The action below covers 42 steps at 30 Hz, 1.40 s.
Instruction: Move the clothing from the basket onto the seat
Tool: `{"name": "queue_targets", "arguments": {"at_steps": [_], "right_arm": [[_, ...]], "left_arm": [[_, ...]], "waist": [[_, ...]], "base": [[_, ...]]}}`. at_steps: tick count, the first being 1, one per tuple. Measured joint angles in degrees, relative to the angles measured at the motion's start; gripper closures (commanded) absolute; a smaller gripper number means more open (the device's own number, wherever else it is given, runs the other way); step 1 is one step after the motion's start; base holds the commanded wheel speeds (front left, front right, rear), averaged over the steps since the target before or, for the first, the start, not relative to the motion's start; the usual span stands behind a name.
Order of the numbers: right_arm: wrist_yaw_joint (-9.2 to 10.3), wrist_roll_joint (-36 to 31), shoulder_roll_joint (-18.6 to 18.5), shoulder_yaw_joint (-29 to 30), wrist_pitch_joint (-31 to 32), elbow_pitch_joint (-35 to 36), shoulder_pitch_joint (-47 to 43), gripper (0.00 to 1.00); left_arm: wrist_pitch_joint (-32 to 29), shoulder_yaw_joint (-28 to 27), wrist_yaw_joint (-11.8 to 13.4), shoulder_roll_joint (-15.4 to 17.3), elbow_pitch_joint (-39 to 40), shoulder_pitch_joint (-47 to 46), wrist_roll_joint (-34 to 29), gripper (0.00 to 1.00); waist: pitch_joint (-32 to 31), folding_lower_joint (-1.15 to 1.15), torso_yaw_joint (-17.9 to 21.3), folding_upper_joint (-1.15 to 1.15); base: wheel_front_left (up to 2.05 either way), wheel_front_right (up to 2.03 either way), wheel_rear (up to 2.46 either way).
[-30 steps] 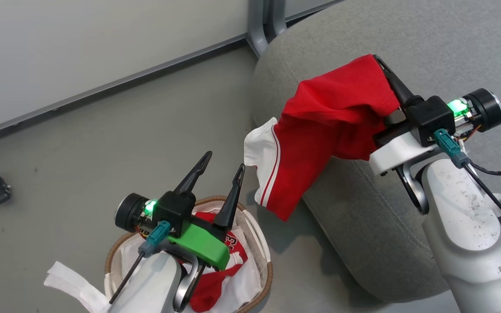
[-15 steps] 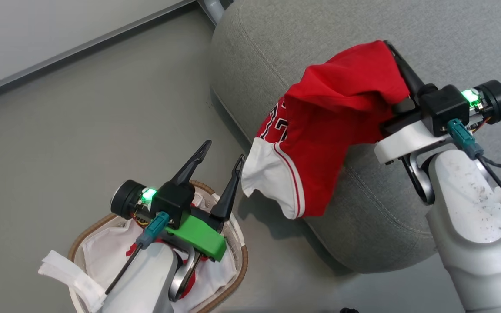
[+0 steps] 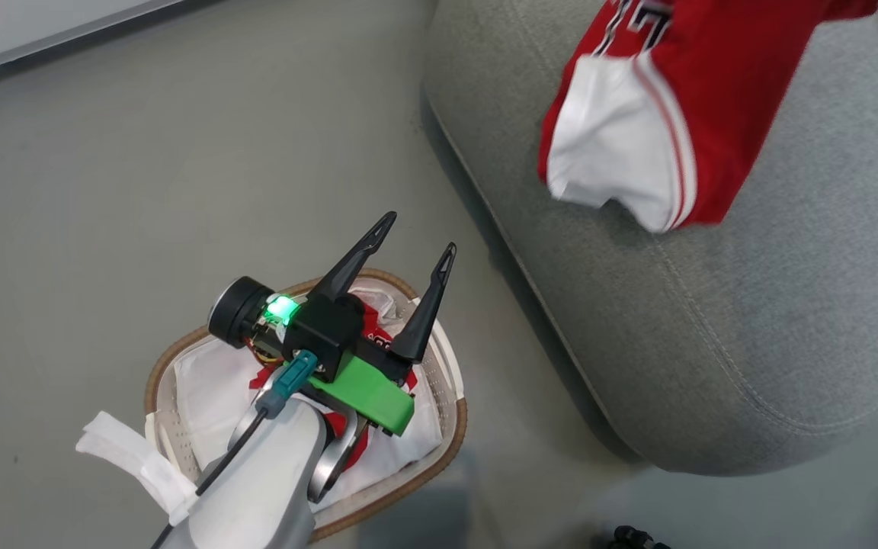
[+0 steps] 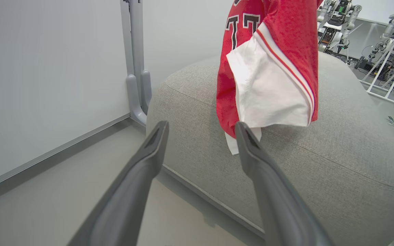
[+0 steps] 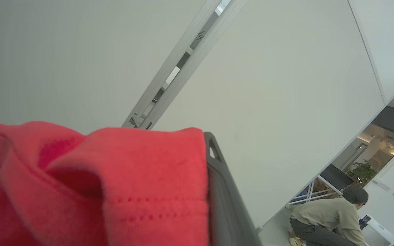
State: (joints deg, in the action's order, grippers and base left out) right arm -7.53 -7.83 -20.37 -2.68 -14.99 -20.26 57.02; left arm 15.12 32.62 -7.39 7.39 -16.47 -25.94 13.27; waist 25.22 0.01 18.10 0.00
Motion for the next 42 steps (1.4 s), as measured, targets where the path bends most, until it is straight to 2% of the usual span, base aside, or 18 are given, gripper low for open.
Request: {"name": "queue_targets", "arguments": {"at_steps": [3,7,10,13,15,18,24,27,28,29,30,31,32,42], "right_arm": [[0.00,-0.2,-5.0,1.5,0.1,-2.6,6.1,1.00],[0.00,-0.1,-10.4,5.1,2.7,-4.3,9.7,1.00],[0.00,0.5,-12.8,8.1,4.5,-6.5,10.5,1.00],[0.00,0.6,-13.2,11.8,5.1,-9.6,9.2,1.00],[0.00,0.5,-12.7,13.8,4.9,-12.3,7.2,1.00],[0.00,-0.4,-9.5,17.6,3.1,-16.0,3.8,1.00],[0.00,-4.1,-2.3,19.1,0.7,-22.8,-1.6,1.00],[0.00,-5.2,0.1,20.0,0.1,-24.8,-2.2,0.98],[0.00,-5.6,0.4,20.3,0.0,-24.9,-2.2,0.93],[0.00,-5.8,0.6,20.5,0.0,-24.6,-2.2,0.72],[0.00,-6.1,0.9,20.3,0.0,-23.7,-2.3,0.63],[0.00,-6.3,1.1,20.0,0.0,-22.4,-2.4,0.28],[0.00,-6.3,1.3,19.5,0.0,-21.6,-2.5,0.00],[0.00,-5.3,3.9,15.5,0.0,-15.4,-9.9,0.00]], "left_arm": [[0.0,0.9,0.0,-0.4,0.5,-0.9,-0.3,0.00],[0.0,2.0,0.0,-1.0,1.2,-1.9,-0.3,0.00],[0.0,2.6,0.0,-1.4,1.6,-2.3,-0.3,0.00],[0.0,3.1,0.0,-1.5,1.7,-2.6,-0.5,0.00],[0.0,3.4,0.0,-1.5,1.7,-2.8,-0.7,0.00],[0.0,3.5,0.0,-1.3,1.9,-3.3,-0.9,0.00],[0.0,3.4,0.0,-0.5,1.7,-3.4,-1.4,0.00],[0.0,3.3,0.0,0.0,1.6,-3.5,-1.5,0.00],[0.0,3.3,0.0,0.1,1.5,-3.5,-1.7,0.00],[0.0,3.2,0.0,0.2,1.5,-3.5,-1.7,0.00],[0.0,3.1,0.0,0.2,1.4,-3.7,-1.7,0.00],[0.0,2.9,0.0,0.2,1.3,-3.9,-1.7,0.00],[0.0,2.8,0.0,0.2,1.3,-4.1,-1.7,0.00],[0.0,1.9,0.0,-0.3,0.7,-3.8,-1.3,0.00]], "waist": [[1.2,0.00,-2.3,0.00],[2.8,0.00,-5.4,0.00],[4.0,0.00,-7.6,0.00],[5.7,0.00,-9.4,0.00],[6.9,0.00,-10.4,0.00],[9.1,0.00,-11.6,0.00],[12.5,0.00,-12.9,0.00],[13.6,0.00,-13.1,0.00],[13.8,0.00,-13.0,0.00],[13.9,0.00,-12.9,0.00],[13.9,0.00,-12.8,0.00],[13.8,0.00,-12.6,0.00],[13.8,0.00,-12.4,0.00],[10.6,0.00,-10.5,0.00]], "base": [[0.00,0.00,0.00],[0.00,0.00,0.00],[0.00,0.00,0.00],[0.00,0.00,0.00],[0.00,0.00,0.00],[0.00,0.00,0.00],[0.00,0.00,0.00],[0.00,0.00,0.00],[0.00,0.00,0.00],[0.00,0.00,0.00],[0.00,0.00,0.00],[0.00,0.00,0.00],[0.00,0.00,0.00],[0.00,0.00,0.00]]}}
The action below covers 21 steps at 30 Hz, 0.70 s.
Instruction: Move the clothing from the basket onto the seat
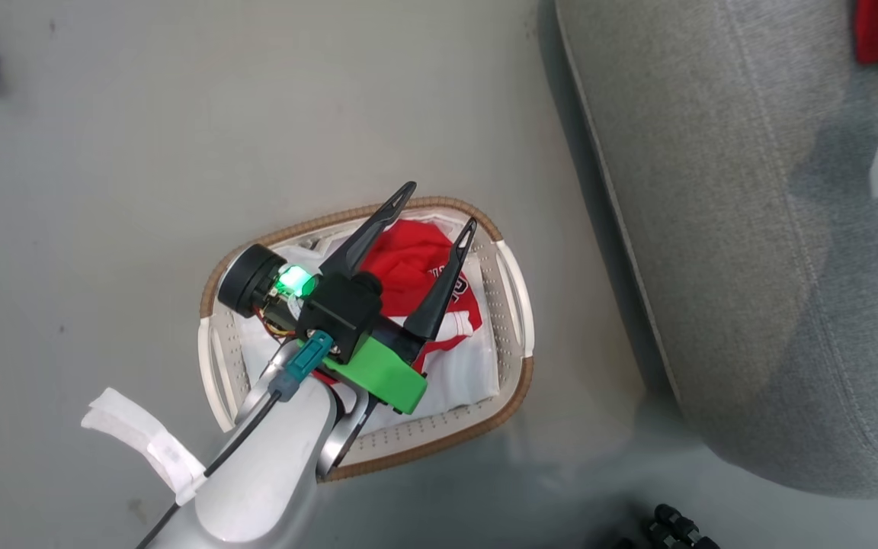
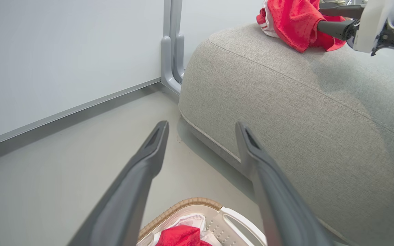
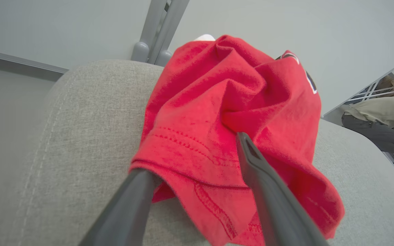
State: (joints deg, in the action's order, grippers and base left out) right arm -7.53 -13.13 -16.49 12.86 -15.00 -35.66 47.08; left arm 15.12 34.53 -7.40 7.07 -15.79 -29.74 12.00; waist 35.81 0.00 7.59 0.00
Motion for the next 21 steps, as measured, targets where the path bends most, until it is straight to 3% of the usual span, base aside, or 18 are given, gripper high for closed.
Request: {"name": "queue_targets", "arguments": {"at_steps": [9,16,21], "right_arm": [[0.00,3.2,1.5,-5.6,0.0,2.2,-8.3,0.00],[0.00,6.5,0.8,-8.9,0.0,2.6,-8.9,0.00],[0.00,8.8,2.3,-11.2,0.0,3.0,-8.9,0.00]], "left_arm": [[0.0,-3.3,0.0,-0.8,-0.9,3.2,1.1,0.00],[0.0,-8.0,0.2,-2.3,-1.0,6.9,2.0,0.00],[0.0,-11.8,0.6,-2.8,-1.9,9.9,2.2,0.00]], "waist": [[-6.0,0.00,0.8,0.00],[-12.1,-0.01,0.6,0.00],[-16.7,-0.01,-0.1,0.00]], "base": [[0.00,0.00,0.00],[0.00,0.00,0.00],[0.00,0.00,0.00]]}}
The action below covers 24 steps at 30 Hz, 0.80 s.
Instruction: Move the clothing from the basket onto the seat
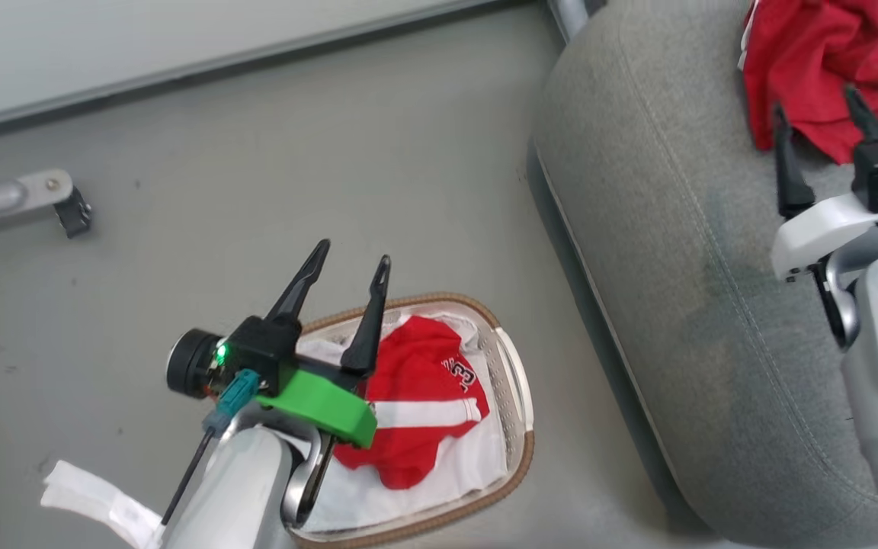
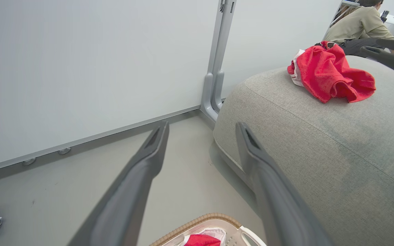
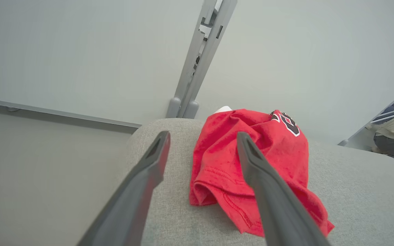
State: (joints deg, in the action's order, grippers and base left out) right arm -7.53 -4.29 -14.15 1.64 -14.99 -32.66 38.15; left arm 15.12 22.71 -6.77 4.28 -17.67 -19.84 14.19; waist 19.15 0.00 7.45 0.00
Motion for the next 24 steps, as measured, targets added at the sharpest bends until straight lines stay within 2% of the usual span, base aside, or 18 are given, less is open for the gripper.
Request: {"name": "queue_targets", "arguments": {"at_steps": [14,21,24], "right_arm": [[0.00,4.4,9.6,-3.7,0.0,6.2,-9.8,0.00],[0.00,5.6,11.4,-5.3,0.0,10.2,-17.8,0.00],[0.00,8.8,11.3,-6.3,0.0,11.7,-21.3,0.00]], "left_arm": [[0.0,-10.7,1.4,-1.3,0.1,10.0,1.3,0.00],[0.0,-14.2,2.1,-1.3,1.0,14.3,2.0,0.00],[0.0,-14.8,2.5,-1.4,1.0,15.1,2.2,0.00]], "waist": [[-9.6,0.00,-5.0,0.00],[-12.3,0.00,-7.6,0.00],[-13.2,0.00,-8.4,0.00]], "base": [[0.00,0.00,0.00],[0.00,0.00,0.00],[0.00,0.00,0.00]]}}
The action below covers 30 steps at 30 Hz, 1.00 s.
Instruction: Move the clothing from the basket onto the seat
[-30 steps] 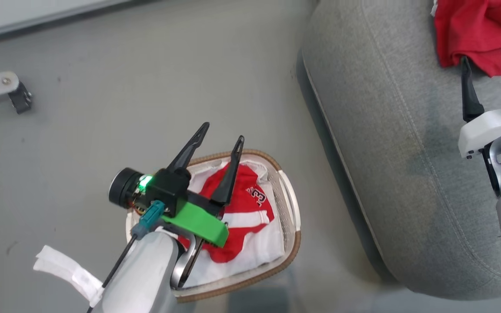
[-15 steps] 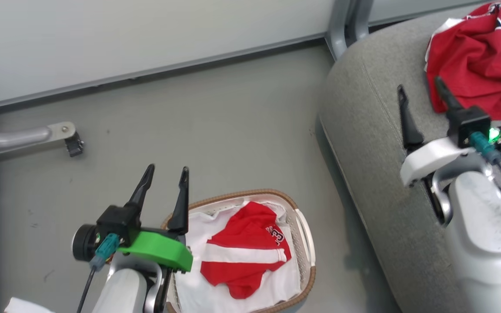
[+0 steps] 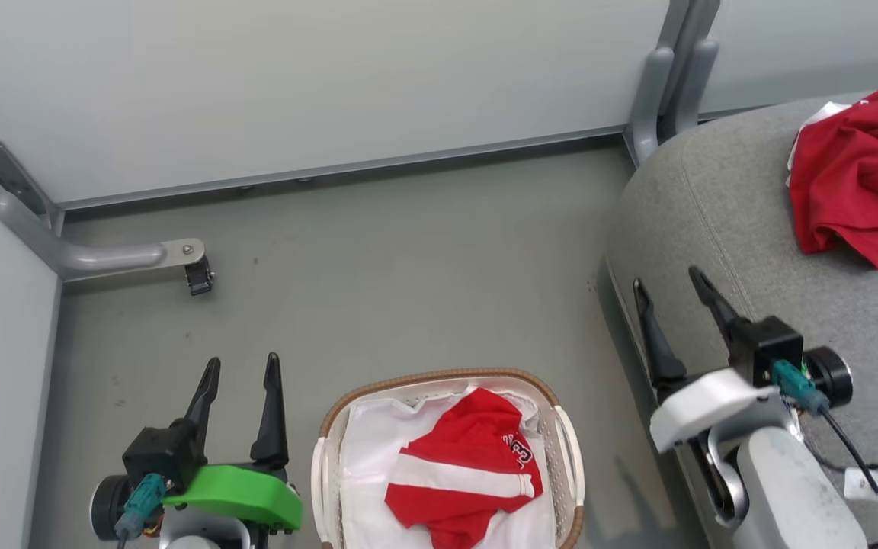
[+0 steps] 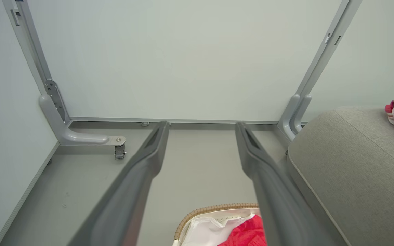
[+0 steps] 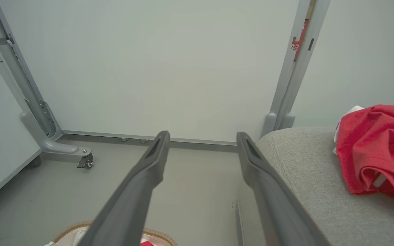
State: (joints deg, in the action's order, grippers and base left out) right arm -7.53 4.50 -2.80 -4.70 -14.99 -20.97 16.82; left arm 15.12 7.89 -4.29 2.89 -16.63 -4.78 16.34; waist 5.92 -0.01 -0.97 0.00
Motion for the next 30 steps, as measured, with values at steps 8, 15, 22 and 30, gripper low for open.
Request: {"name": "queue_targets", "arguments": {"at_steps": [8,15,22,30], "right_arm": [[0.00,3.7,0.0,0.7,0.0,2.6,-7.5,0.00],[0.00,3.6,0.0,0.3,0.0,3.1,-9.2,0.00],[0.00,3.1,0.0,0.3,0.0,3.4,-9.4,0.00],[0.00,3.1,0.0,0.2,0.0,3.5,-9.8,0.00]], "left_arm": [[0.0,0.0,0.3,0.0,0.1,2.0,1.0,0.00],[0.0,-0.4,0.5,0.0,0.0,2.7,1.6,0.00],[0.0,-0.4,0.7,0.0,-0.1,3.8,1.9,0.00],[0.0,-0.1,0.8,0.0,-0.1,4.2,2.0,0.00]], "waist": [[-2.1,0.00,-1.0,0.00],[-3.0,0.00,-1.1,0.00],[-3.9,0.00,-1.0,0.00],[-4.4,0.00,-1.2,0.00]], "base": [[0.00,0.00,0.00],[0.00,0.00,0.00],[0.00,0.00,0.00],[0.00,0.00,0.00]]}}
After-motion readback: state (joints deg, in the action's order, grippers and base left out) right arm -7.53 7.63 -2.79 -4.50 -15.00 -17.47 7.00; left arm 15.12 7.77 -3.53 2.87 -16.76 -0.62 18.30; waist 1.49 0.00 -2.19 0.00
